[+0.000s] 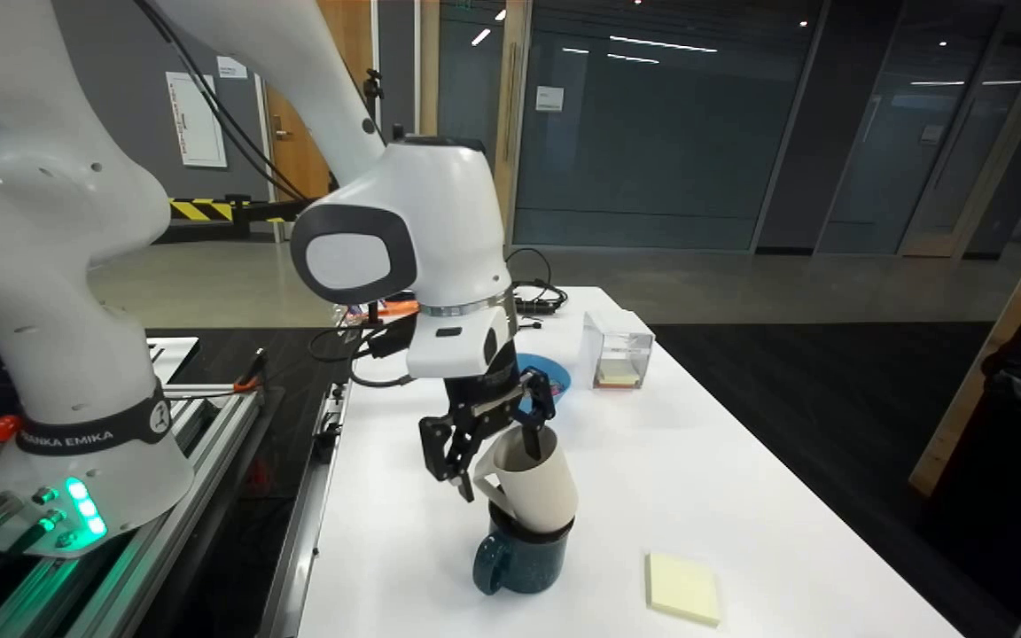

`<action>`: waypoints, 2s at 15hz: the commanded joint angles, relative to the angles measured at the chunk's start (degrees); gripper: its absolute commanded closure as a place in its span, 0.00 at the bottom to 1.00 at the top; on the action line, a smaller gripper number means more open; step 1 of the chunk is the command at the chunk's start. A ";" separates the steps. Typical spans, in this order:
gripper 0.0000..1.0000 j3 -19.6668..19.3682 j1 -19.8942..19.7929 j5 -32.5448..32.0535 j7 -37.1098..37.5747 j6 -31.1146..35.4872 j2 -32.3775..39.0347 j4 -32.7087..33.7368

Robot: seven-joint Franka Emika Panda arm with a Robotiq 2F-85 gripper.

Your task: Put the white mug on top of the dark green mug.

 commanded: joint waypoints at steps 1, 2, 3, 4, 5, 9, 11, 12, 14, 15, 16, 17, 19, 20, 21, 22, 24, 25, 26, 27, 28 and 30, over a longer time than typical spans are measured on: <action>0.00 -0.02 0.20 1.10 -0.90 0.20 0.04 0.03; 0.00 0.05 0.03 0.48 -0.49 0.16 0.03 0.03; 0.00 0.07 0.09 0.49 -0.50 0.26 0.06 0.03; 0.00 0.11 0.10 0.41 -0.44 0.23 -0.08 0.03; 0.00 0.15 0.12 0.31 -0.46 0.34 -0.09 0.03; 0.00 0.57 -0.13 -1.04 0.43 -0.39 -1.33 0.07; 0.00 0.93 -0.35 -2.25 0.68 -0.45 -2.73 -0.83; 0.00 1.16 -0.79 -3.94 2.27 -0.51 -3.00 -0.87; 0.00 1.47 -0.59 -3.69 0.82 -0.83 -3.25 -0.50; 0.00 1.50 -0.49 -4.78 1.67 -0.95 -3.53 -0.50; 0.00 2.03 -0.50 -4.20 0.55 -1.27 -3.91 -0.49; 0.00 2.38 -0.50 -4.47 0.47 -1.72 -4.33 -0.46; 0.00 3.12 -0.33 -4.50 0.07 -2.50 -5.12 -0.46; 0.00 3.46 -0.30 -4.48 -0.13 -2.95 -5.51 -0.48; 0.00 3.88 -0.15 -4.15 -0.29 -3.48 -6.05 -0.48; 0.00 4.13 0.06 -3.73 -0.92 -3.85 -6.45 -0.46; 0.00 5.09 -0.50 -4.41 0.04 -4.79 -7.35 -0.55; 0.00 5.24 -0.41 -3.99 -0.35 -5.22 -7.77 -0.50; 0.00 5.35 -0.39 -3.77 -0.64 -5.44 -8.08 -0.56; 0.00 5.56 -0.48 -3.76 -0.65 -5.63 -8.26 -0.45; 0.00 5.68 -0.55 -3.75 -0.69 -5.99 -8.65 -0.41; 0.00 5.95 -0.74 -3.95 -0.61 -6.47 -9.27 -0.44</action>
